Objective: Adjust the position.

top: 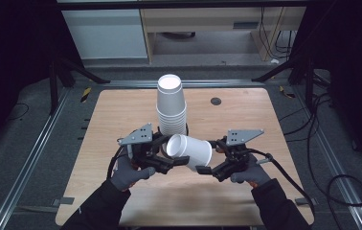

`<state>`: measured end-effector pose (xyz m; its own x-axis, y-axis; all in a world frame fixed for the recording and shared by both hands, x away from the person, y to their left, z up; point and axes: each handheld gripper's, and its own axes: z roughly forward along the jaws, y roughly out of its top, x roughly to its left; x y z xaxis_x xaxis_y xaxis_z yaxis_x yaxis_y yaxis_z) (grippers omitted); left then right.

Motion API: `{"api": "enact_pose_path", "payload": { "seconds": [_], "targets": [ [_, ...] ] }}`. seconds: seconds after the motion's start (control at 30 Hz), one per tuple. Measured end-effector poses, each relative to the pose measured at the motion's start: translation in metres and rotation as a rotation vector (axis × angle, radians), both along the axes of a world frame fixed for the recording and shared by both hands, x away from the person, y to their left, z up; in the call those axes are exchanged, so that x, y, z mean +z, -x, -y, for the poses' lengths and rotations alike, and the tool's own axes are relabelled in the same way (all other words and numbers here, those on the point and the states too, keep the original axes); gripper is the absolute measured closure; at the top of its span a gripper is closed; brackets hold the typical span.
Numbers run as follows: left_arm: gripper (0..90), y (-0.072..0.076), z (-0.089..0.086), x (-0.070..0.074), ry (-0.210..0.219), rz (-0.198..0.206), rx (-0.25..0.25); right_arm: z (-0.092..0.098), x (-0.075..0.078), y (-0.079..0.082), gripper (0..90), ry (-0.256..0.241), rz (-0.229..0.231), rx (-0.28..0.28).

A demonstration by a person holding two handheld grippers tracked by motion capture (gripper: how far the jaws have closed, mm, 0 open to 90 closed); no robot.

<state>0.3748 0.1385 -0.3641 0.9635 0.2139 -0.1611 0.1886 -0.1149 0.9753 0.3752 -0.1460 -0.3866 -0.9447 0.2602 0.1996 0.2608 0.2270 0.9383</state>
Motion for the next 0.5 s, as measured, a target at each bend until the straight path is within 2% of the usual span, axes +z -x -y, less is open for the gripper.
{"api": "enact_pose_path", "payload": {
  "seconds": [0.23, 0.5],
  "targets": [
    [22.0, 0.0025, 0.0026, 0.0007, 0.007, 0.003, -0.034, -0.0024, -0.0019, 0.0003, 6.2, 0.002, -0.011, 0.033],
    [22.0, 0.0057, 0.0076, -0.0002, -0.007, 0.005, -0.056, -0.0054, -0.0035, 0.002, 4.6, 0.012, -0.008, 0.069]
  ]
}}
